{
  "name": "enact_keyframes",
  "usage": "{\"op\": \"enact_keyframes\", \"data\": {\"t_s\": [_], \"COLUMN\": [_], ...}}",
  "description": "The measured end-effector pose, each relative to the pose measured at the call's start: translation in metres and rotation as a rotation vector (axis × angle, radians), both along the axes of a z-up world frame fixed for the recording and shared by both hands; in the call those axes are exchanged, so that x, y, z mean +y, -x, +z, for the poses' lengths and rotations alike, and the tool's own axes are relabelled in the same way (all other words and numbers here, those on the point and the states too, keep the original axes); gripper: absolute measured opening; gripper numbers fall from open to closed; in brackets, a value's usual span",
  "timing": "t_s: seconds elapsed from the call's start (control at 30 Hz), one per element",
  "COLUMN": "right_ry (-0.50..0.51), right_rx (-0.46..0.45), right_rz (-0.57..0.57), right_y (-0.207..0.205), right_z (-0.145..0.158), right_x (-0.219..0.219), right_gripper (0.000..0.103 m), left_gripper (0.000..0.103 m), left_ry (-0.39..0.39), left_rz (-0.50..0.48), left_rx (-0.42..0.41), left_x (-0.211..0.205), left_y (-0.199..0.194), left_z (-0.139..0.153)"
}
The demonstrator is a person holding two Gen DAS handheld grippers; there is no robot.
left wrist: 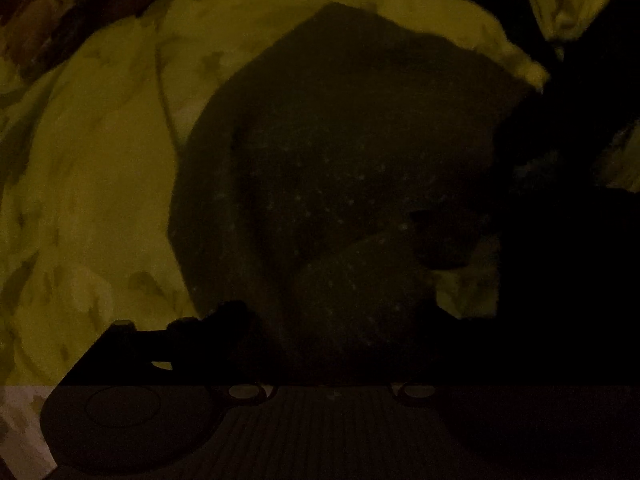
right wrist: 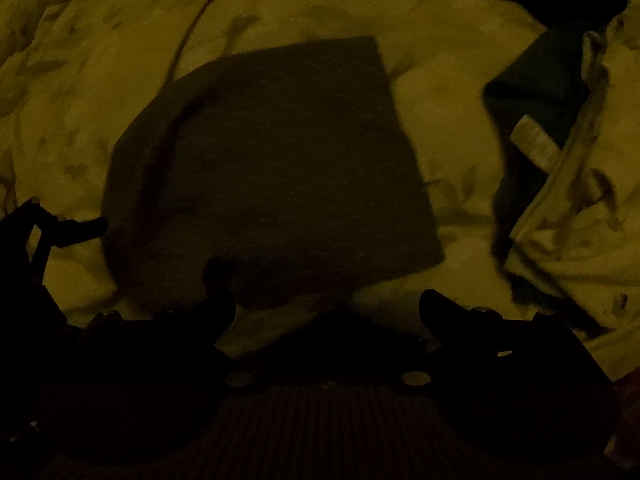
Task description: Fold small clothes
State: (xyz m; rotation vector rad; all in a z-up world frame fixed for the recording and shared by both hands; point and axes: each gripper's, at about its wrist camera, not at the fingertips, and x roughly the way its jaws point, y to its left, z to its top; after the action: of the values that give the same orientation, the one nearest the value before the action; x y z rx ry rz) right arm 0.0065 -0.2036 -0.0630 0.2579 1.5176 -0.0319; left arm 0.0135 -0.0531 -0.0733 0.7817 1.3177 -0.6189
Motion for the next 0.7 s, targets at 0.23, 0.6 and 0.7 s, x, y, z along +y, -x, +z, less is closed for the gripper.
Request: {"op": "enact_keyframes", "data": {"t_s": [0.23, 0.6, 0.7], "right_ry": [-0.048, -0.119, -0.242], "right_rx": [-0.048, -0.074, -0.163], "right_rz": [-0.124, -0.182, -0.220], "right_y": [0.002, -0.008, -0.021], "right_z": [-0.038, -0.040, -0.006], "right_x": [-0.045, -0.049, -0.049], "right_gripper": [0.098, 0.002, 0.002], "left_gripper": [0.103, 0.071, 0.071], "left_ry": [-0.051, 0.209, 0.322], "left_rz": [-0.120, 0.259, 0.432], "left_rx": [-0.032, 0.029, 0.022], "left_x": [-0.017, 0.030, 0.059], "left_y": [0.005, -0.042, -0.060], "left_z": [-0.028, 0.019, 0.042]}}
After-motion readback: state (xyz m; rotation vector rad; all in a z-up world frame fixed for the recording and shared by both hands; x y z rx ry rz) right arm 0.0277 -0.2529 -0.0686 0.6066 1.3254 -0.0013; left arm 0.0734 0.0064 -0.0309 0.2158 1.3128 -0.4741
